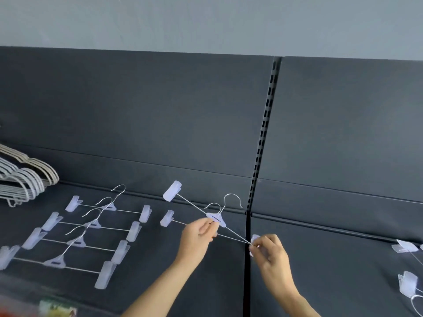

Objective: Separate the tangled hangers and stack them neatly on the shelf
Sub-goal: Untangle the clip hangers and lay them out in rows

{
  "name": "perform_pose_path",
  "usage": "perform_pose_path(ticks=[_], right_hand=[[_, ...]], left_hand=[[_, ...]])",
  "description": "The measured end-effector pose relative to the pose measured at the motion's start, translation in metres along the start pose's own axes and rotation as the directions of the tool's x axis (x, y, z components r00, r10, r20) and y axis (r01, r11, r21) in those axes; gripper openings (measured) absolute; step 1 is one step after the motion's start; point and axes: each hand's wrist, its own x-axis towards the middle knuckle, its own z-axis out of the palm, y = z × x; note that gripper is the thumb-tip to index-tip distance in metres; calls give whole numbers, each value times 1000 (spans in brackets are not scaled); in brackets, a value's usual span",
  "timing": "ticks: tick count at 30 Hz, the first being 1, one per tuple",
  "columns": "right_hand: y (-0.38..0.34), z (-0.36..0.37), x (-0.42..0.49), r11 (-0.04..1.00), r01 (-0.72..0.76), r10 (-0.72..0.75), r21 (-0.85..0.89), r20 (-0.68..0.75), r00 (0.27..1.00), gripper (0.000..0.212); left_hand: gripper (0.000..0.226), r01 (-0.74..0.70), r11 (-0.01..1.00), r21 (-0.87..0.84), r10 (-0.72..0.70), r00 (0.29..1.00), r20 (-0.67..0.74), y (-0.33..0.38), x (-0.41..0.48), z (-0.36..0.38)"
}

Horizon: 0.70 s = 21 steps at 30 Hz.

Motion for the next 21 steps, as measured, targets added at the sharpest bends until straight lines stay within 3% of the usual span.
perform_pose_path(ticks=[3,5,7,8,10,12,18,20,21], right_hand=[[-11,28,-9,997,-25,20,68,86,996,30],[-14,37,-11,1000,-5,1,20,156,988,21],[-11,32,-9,999,-24,30,-41,151,988,24],[-10,25,-8,997,-53,58,-48,110,992,29],[-4,7,-6,993,-100,101,-67,19,995,30],[4,-11,-7,984,-125,120,-123,-46,992,24],[23,-32,-16,954,-234,220,-185,-95,971,23],[23,-28,-20,957,-230,221,-178,-71,973,22],[22,-25,-22,960,-215,207,-177,-58,977,22]], left_hand=[[20,28,972,-232,-66,985,-158,15,1,4],[23,-10,973,-232,-41,975,-217,25,4,-6],[20,-102,994,29,106,971,-215,30,8,-24],[17,-180,956,232,225,956,-189,29,9,-33],[7,-320,685,655,452,891,-37,24,9,-51],[36,-330,384,862,407,899,163,12,5,-59],[45,-354,125,927,210,923,324,-40,6,-48],[46,-381,98,919,148,919,365,-45,10,-41],[46,-396,134,908,143,915,378,-51,16,-38]])
